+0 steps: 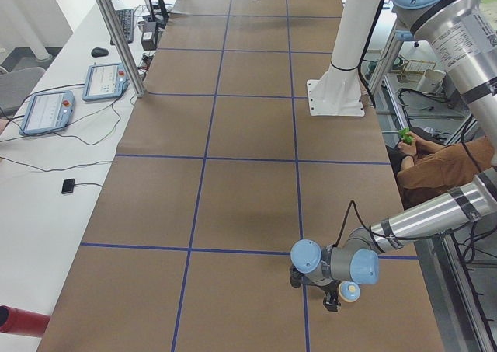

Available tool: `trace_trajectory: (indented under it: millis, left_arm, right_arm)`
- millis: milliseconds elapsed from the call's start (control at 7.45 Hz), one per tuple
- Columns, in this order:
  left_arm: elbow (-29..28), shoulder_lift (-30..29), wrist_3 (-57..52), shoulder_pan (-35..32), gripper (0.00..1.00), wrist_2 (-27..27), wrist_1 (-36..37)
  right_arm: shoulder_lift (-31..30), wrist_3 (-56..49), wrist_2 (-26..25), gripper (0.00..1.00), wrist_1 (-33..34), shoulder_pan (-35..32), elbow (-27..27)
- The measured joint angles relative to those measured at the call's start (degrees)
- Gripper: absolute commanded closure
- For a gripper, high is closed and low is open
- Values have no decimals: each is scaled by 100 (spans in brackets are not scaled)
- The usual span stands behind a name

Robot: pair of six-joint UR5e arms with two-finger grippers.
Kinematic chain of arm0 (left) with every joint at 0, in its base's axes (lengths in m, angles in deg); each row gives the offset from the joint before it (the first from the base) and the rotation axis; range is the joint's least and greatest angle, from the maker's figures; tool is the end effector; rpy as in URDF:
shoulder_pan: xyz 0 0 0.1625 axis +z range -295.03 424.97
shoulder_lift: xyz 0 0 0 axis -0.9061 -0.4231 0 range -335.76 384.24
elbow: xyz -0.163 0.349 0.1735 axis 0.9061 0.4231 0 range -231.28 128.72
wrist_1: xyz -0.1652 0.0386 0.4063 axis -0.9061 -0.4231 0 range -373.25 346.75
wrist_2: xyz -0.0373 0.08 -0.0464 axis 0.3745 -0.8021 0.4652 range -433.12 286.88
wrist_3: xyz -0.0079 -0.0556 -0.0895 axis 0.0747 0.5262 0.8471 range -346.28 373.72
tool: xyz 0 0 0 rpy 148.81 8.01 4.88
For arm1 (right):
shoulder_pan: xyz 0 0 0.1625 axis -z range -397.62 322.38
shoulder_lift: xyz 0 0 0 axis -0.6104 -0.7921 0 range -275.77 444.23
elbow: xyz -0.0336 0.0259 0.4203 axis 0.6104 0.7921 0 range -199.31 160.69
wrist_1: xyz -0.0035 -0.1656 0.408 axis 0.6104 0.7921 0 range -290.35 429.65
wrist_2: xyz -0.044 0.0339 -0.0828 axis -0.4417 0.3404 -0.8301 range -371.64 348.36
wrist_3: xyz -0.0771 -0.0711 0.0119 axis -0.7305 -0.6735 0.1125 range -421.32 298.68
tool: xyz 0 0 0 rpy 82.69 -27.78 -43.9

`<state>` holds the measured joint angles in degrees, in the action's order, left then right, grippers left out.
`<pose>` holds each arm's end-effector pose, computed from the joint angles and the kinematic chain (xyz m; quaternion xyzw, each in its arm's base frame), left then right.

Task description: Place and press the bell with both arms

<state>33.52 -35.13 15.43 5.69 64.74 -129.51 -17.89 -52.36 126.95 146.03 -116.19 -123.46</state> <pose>0.0608 -0.2100 0.8581 -0.1860 0.3669 0.1954 0.8903 -0.0352 -0.4474 0.6010 0.0500 -0.4231 -0.0755 0.9015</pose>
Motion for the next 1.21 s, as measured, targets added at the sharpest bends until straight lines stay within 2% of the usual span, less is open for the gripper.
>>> trace_trajectory:
  millis: [403,1208]
  left_arm:
    - [-101,-96,7,340,0,-13,-16]
    - [-113,33,13,452,0,39,-18]
  right_arm:
    - [-7,6,1,0,0,0,0]
    - [-27,10,30,0,9,0,0]
